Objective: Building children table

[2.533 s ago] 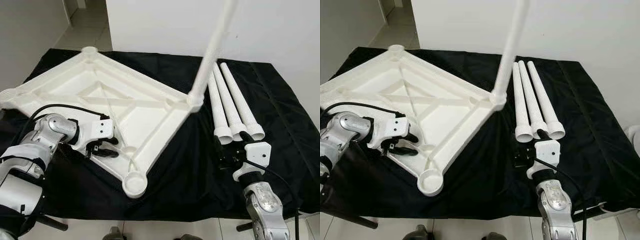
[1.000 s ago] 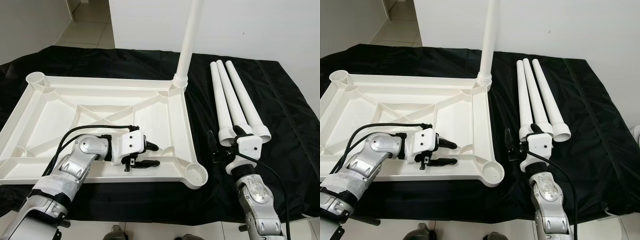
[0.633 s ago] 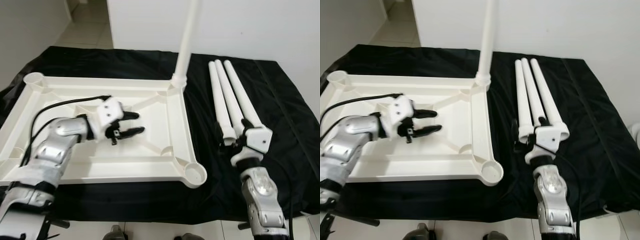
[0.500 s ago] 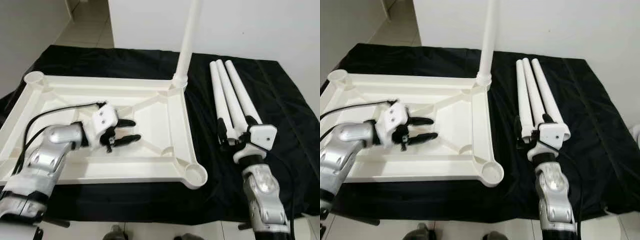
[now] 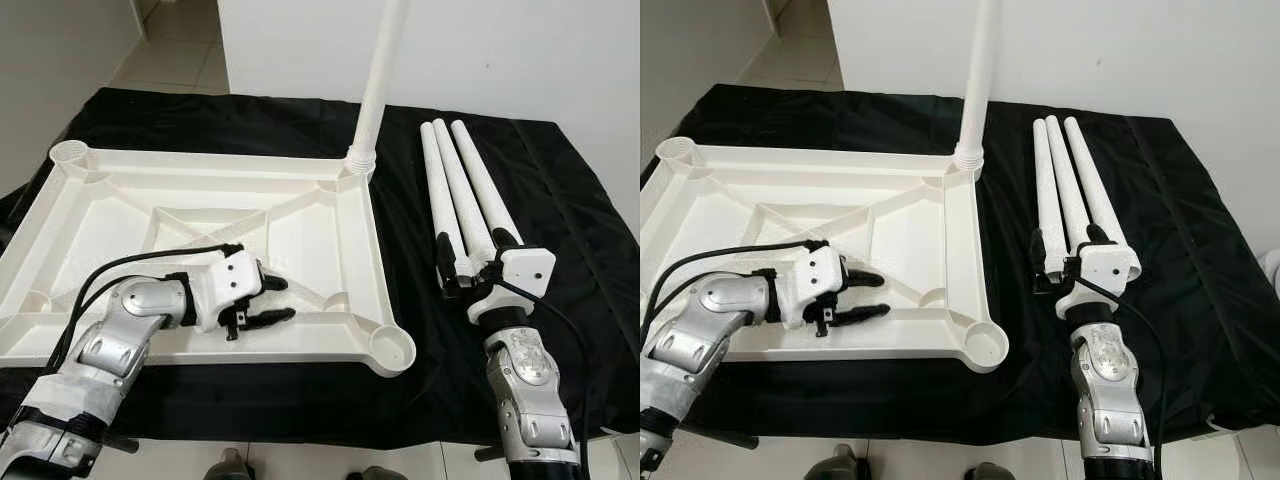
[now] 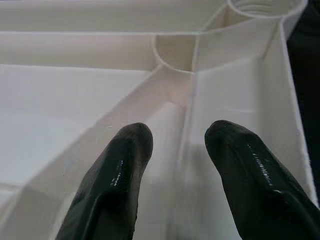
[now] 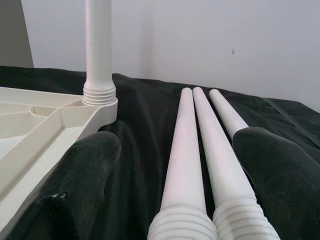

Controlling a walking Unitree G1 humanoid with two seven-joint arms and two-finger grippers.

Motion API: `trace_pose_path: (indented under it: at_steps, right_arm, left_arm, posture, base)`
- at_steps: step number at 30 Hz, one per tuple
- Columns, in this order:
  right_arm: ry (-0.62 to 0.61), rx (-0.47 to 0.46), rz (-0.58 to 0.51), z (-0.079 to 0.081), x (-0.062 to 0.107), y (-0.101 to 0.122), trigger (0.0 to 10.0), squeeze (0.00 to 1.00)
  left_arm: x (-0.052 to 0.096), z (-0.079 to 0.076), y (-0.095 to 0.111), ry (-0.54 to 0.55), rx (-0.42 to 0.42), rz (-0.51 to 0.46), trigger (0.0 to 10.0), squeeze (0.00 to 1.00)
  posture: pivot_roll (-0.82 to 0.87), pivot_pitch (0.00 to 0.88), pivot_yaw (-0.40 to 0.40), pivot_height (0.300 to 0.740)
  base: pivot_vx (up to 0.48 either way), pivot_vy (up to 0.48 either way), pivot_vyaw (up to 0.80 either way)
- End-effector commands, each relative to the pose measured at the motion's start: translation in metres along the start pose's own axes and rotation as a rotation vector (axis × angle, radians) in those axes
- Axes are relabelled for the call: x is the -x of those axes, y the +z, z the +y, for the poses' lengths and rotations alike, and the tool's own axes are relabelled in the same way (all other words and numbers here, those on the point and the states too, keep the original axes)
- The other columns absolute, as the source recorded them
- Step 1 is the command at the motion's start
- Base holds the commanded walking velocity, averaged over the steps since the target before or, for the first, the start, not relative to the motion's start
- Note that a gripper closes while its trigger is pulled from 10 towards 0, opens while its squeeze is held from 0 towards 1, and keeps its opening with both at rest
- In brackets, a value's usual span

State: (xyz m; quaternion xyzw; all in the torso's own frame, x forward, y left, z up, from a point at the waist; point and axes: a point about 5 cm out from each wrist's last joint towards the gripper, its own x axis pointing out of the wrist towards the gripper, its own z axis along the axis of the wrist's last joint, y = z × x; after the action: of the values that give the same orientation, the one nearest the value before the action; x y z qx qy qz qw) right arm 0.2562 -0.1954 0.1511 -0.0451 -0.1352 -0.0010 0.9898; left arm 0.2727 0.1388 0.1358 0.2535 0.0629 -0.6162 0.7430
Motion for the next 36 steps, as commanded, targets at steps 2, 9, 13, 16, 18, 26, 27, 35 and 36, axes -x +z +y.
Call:
trace_pose_path:
  at_steps: [2,9,13,16,18,26,27,35,36]
  right_arm:
    - [-0.003,-0.007,0.022,0.0,0.002,-0.003,10.0,0.0]
    - [-0.014,-0.001,0.023,-0.003,0.002,-0.002,10.0,0.0]
    - [-0.02,-0.001,0.023,-0.003,0.003,-0.003,10.0,0.0]
    - [-0.021,-0.001,0.023,-0.003,0.003,-0.003,10.0,0.0]
    - [-0.023,-0.001,0.026,-0.003,0.004,-0.003,10.0,0.0]
    - [-0.024,-0.003,0.032,-0.003,0.005,-0.004,10.0,0.0]
    - [-0.024,-0.003,0.033,-0.003,0.006,-0.004,10.0,0.0]
    - [-0.017,-0.004,0.033,-0.001,0.005,-0.005,10.0,0.0]
    - [-0.017,-0.003,0.033,-0.001,0.006,-0.005,10.0,0.0]
  left_arm:
    - [-0.003,-0.004,0.001,-0.019,-0.001,0.006,10.0,0.0]
    - [-0.017,-0.005,-0.005,-0.003,0.051,0.101,10.0,0.0]
    - [-0.022,0.003,-0.007,0.038,0.066,0.139,10.0,0.0]
    - [-0.023,0.006,-0.007,0.06,0.075,0.148,4.9,0.0]
    - [-0.023,0.01,-0.006,0.094,0.083,0.149,0.0,0.0]
    - [-0.023,0.014,-0.005,0.118,0.06,0.178,10.0,0.0]
    - [-0.023,0.014,-0.005,0.115,0.057,0.186,10.0,0.0]
    - [-0.023,0.014,-0.006,0.136,0.075,0.192,0.0,0.0]
    - [-0.022,0.015,-0.006,0.147,0.07,0.194,0.0,0.0]
  posture:
    - [0.05,0.077,-0.029,0.74]
    - [0.04,0.085,-0.017,0.74]
    - [0.04,0.085,-0.014,0.74]
    - [0.04,0.085,-0.009,0.74]
    - [0.04,0.087,-0.008,0.74]
    - [0.04,0.089,-0.008,0.74]
    - [0.04,0.089,-0.008,0.74]
    - [0.04,0.088,-0.009,0.74]
    - [0.04,0.088,-0.007,0.74]
  base:
    - [0.0,0.0,0.0]
    - [0.0,0.0,0.0]
    - [0.0,0.0,0.0]
    - [0.0,0.0,0.0]
    - [0.0,0.0,0.0]
    - [0.0,0.0,0.0]
    - [0.0,0.0,0.0]
    - [0.0,0.0,0.0]
    - [0.0,0.0,0.0]
